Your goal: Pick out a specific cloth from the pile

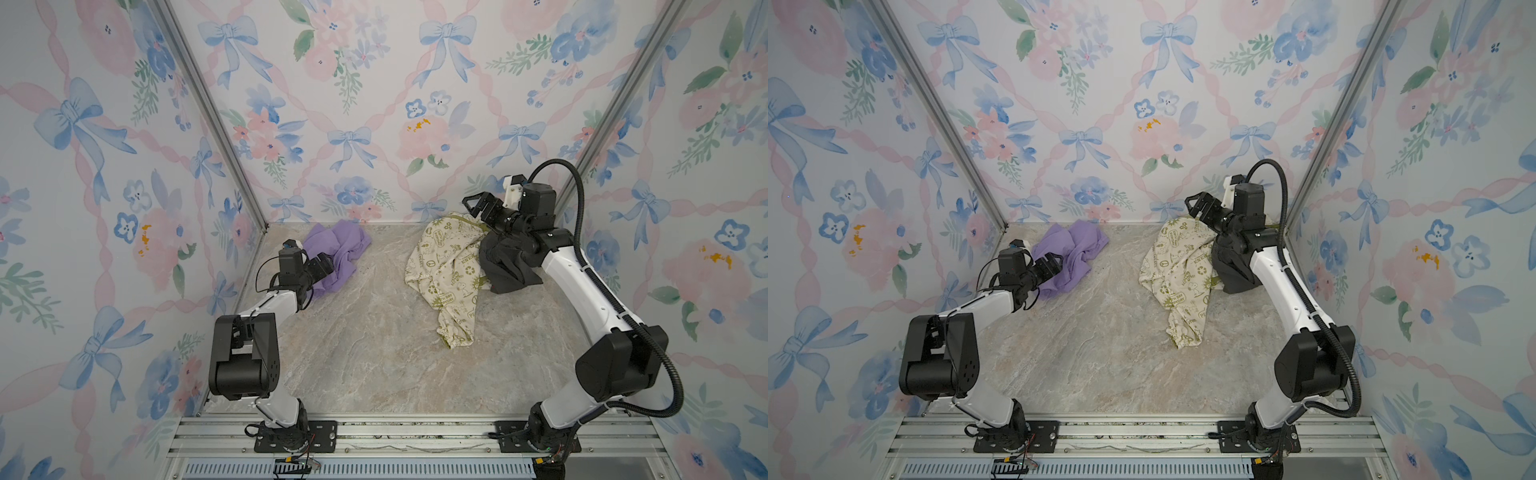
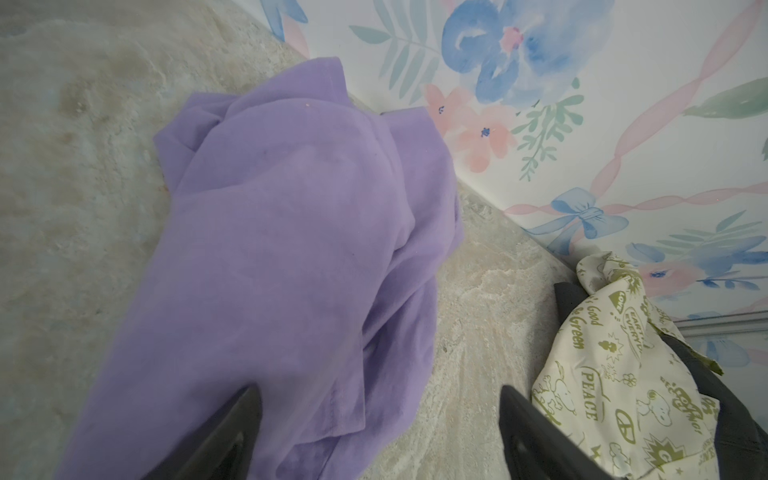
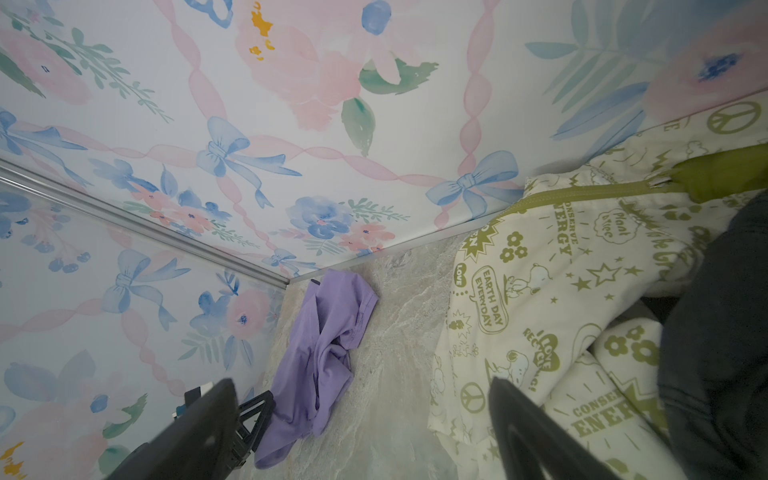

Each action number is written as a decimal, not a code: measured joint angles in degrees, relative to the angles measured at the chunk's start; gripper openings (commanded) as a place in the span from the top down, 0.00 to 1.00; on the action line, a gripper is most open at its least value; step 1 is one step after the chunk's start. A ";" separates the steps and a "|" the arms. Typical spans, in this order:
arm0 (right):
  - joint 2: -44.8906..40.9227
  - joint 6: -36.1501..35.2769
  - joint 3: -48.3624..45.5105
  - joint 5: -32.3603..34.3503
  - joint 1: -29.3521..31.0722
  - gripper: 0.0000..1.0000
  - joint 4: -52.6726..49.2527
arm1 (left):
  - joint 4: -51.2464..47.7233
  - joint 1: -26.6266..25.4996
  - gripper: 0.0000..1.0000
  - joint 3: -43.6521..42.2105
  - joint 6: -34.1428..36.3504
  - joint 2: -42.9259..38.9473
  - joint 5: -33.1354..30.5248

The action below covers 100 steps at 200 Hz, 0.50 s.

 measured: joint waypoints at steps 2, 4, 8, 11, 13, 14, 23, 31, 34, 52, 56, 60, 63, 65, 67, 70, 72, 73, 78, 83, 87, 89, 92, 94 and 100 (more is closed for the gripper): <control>0.00 -0.02 -0.09 -0.02 -0.07 0.04 0.00 | 0.02 0.00 0.10 -0.28 -0.04 0.11 0.02; -0.02 -0.07 -0.15 -0.02 -0.11 0.04 0.00 | 0.09 0.00 0.10 -0.46 -0.11 0.26 0.02; -0.07 -0.15 -0.31 0.00 -0.20 0.04 -0.02 | 0.31 -0.07 0.10 -0.98 -0.35 0.52 0.00; -0.13 -0.15 -0.44 -0.02 -0.26 0.04 -0.04 | 0.39 -0.11 0.10 -1.31 -0.37 0.76 0.02; -0.13 -0.20 -0.55 0.00 -0.33 0.04 -0.04 | 0.48 -0.11 0.10 -1.53 -0.39 0.94 0.00; -0.15 -0.22 -0.57 -0.02 -0.33 0.04 -0.04 | 0.50 -0.11 0.10 -1.60 -0.42 0.98 0.02; -0.22 -0.37 -0.81 0.00 -0.57 0.04 -0.33 | 0.83 -0.20 0.10 -2.32 -0.52 1.84 0.20; -0.28 -0.39 -1.05 0.00 -0.70 0.04 -0.44 | 1.07 -0.24 0.10 -2.78 -0.63 2.60 0.35; -0.31 -0.42 -1.14 0.00 -0.74 0.04 -0.46 | 1.22 -0.26 0.10 -2.95 -0.63 2.82 0.37; -0.35 -0.55 -1.40 0.00 -0.92 0.04 -0.74 | 1.77 -0.26 0.10 -4.11 -0.61 3.96 0.37; -0.35 -0.55 -1.40 0.00 -0.92 0.04 -0.81 | 1.86 -0.26 0.10 -4.28 -0.61 4.11 0.37; -0.35 -0.57 -1.40 0.00 -0.96 0.04 -0.85 | 1.86 -0.26 0.10 -4.46 -0.61 4.33 0.37; -0.35 -0.59 -1.40 0.00 -0.96 0.04 -0.87 | 1.86 -0.26 0.10 -4.55 -0.61 4.48 0.37; -0.35 -0.59 -1.40 0.00 -0.96 0.04 -0.87 | 1.84 -0.26 0.11 -4.61 -0.61 4.55 0.37; -0.35 -0.59 -1.40 0.00 -0.96 0.04 -0.85 | 1.86 -0.26 0.10 -4.63 -0.61 4.61 0.37; -0.35 -0.59 -1.40 0.00 -0.96 0.04 -0.85 | 1.84 -0.26 0.10 -4.68 -0.61 4.76 0.37; -0.35 -0.59 -1.40 0.00 -0.96 0.04 -0.85 | 1.84 -0.26 0.10 -4.68 -0.61 4.83 0.37; -0.35 -0.59 -1.40 0.00 -0.96 0.04 -0.85 | 1.84 -0.26 0.10 -4.68 -0.61 4.85 0.37; -0.35 -0.61 -1.40 0.00 -0.96 0.04 -0.87 | 1.86 -0.26 0.10 -4.68 -0.61 4.96 0.37; -0.35 -0.61 -1.40 0.00 -0.96 0.04 -0.87 | 1.88 -0.26 0.10 -4.68 -0.61 5.01 0.37; -0.35 -0.63 -1.40 0.00 -0.96 0.03 -0.87 | 1.90 -0.26 0.10 -4.68 -0.61 5.01 0.37; -0.35 -0.63 -1.40 0.00 -0.96 0.03 -0.87 | 1.92 -0.26 0.10 -4.68 -0.61 5.01 0.37; -0.35 -0.70 -1.40 0.00 -0.96 0.03 -0.90 | 1.97 -0.26 0.10 -4.68 -0.59 4.98 0.37; -0.35 -0.79 -1.40 0.00 -0.96 0.03 -0.90 | 2.01 -0.26 0.10 -4.68 -0.59 4.98 0.37; -0.39 -0.83 -1.40 0.00 -0.96 0.03 -0.87 | 2.03 -0.26 0.10 -4.66 -0.57 4.96 0.35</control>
